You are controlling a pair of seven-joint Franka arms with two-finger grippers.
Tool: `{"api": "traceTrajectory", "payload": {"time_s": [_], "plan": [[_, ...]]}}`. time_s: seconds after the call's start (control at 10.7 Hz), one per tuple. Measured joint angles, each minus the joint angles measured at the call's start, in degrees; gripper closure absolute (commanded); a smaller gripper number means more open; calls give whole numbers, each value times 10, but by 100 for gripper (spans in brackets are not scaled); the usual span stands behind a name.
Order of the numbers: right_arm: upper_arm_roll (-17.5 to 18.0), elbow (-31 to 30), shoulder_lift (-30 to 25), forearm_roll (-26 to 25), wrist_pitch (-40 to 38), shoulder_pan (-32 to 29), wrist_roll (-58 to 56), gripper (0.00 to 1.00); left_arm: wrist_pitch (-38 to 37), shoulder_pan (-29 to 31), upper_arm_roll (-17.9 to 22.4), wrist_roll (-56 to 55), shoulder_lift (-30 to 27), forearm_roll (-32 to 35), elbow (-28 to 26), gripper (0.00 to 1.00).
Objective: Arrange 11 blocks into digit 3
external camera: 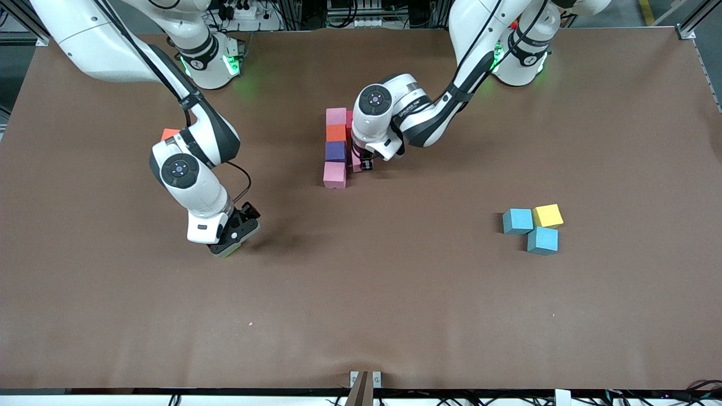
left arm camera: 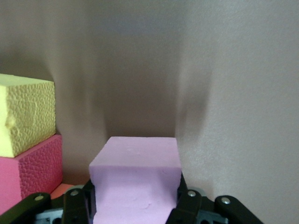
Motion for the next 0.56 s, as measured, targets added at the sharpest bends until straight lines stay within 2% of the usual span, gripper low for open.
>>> {"api": "traceTrajectory", "payload": {"time_s": [0.47,0.56], "plan": [[-19,0,0,0,-1,-11,-57,0,0,-14,0,-1,19,0,21,63],[-26,-1,2,0,-1,-11,-66,0,0,-15,0,-1,23,0,22,56]]}}
